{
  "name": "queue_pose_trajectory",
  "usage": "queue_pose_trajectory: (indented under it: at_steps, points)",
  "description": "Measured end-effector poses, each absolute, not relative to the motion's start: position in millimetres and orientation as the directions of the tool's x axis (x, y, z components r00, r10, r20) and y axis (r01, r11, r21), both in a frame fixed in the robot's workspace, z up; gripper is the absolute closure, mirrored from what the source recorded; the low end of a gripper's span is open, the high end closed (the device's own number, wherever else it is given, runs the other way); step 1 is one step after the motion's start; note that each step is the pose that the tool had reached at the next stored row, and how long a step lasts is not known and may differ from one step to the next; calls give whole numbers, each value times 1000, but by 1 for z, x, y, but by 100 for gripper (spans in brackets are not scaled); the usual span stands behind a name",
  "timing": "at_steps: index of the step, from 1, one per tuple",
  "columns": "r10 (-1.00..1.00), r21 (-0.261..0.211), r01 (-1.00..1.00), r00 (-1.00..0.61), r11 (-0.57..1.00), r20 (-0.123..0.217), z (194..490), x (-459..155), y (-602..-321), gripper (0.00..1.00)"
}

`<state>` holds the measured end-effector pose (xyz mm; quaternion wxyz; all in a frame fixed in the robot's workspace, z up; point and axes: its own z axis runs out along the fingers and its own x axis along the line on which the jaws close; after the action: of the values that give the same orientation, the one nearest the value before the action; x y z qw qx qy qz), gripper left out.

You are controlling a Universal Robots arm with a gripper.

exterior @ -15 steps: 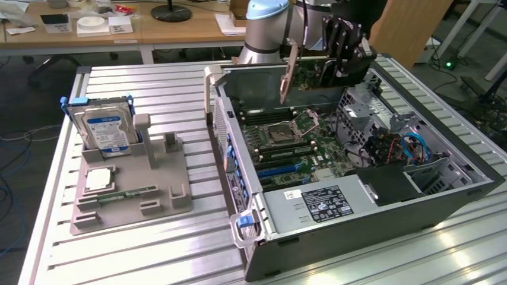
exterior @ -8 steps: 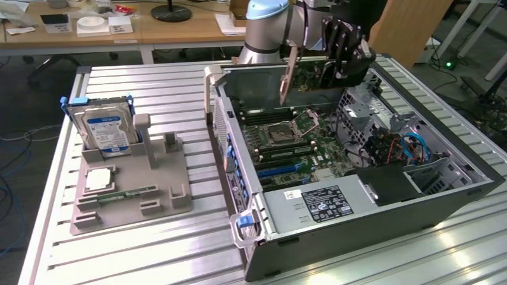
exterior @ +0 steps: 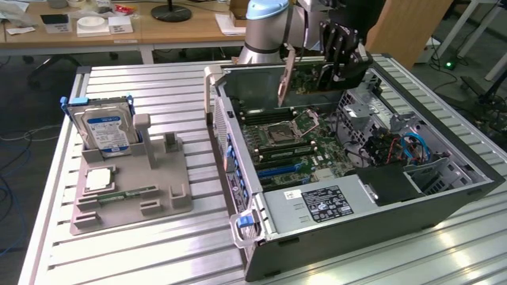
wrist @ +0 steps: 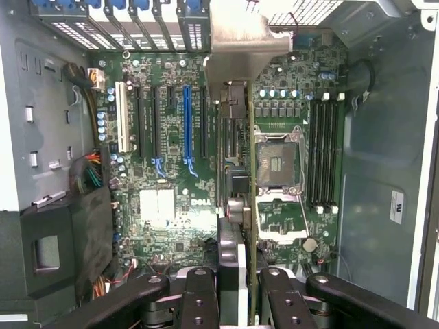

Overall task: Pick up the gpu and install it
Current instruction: 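Insert the gpu into the slot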

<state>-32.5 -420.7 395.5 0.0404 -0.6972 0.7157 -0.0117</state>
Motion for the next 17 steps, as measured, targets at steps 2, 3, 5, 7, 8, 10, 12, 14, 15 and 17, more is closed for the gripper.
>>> queue_pose_trajectory:
  at_steps: [2,3,5,7,8,10,12,14,15,17]
  points:
    - [-999,-73,-997,-25,28,-42,394,-34,-421,72]
    - [-999,-73,-997,-25,28,-42,393,-34,-421,72]
    - [-999,-73,-997,-25,28,-42,392,-35,-421,72]
    - [-999,-73,-997,-26,29,-41,391,-36,-422,72]
    - [-999,-73,-997,-27,30,-42,391,-36,-422,72]
    - [-999,-73,-997,-28,31,-42,390,-37,-423,72]
    - [-999,-73,-997,-28,31,-41,389,-38,-423,72]
    - [-999,-73,-997,-28,31,-42,388,-38,-423,72]
    - [-999,-73,-997,-28,31,-42,387,-39,-423,72]
    - [-999,-73,-997,-28,31,-42,386,-41,-423,72]
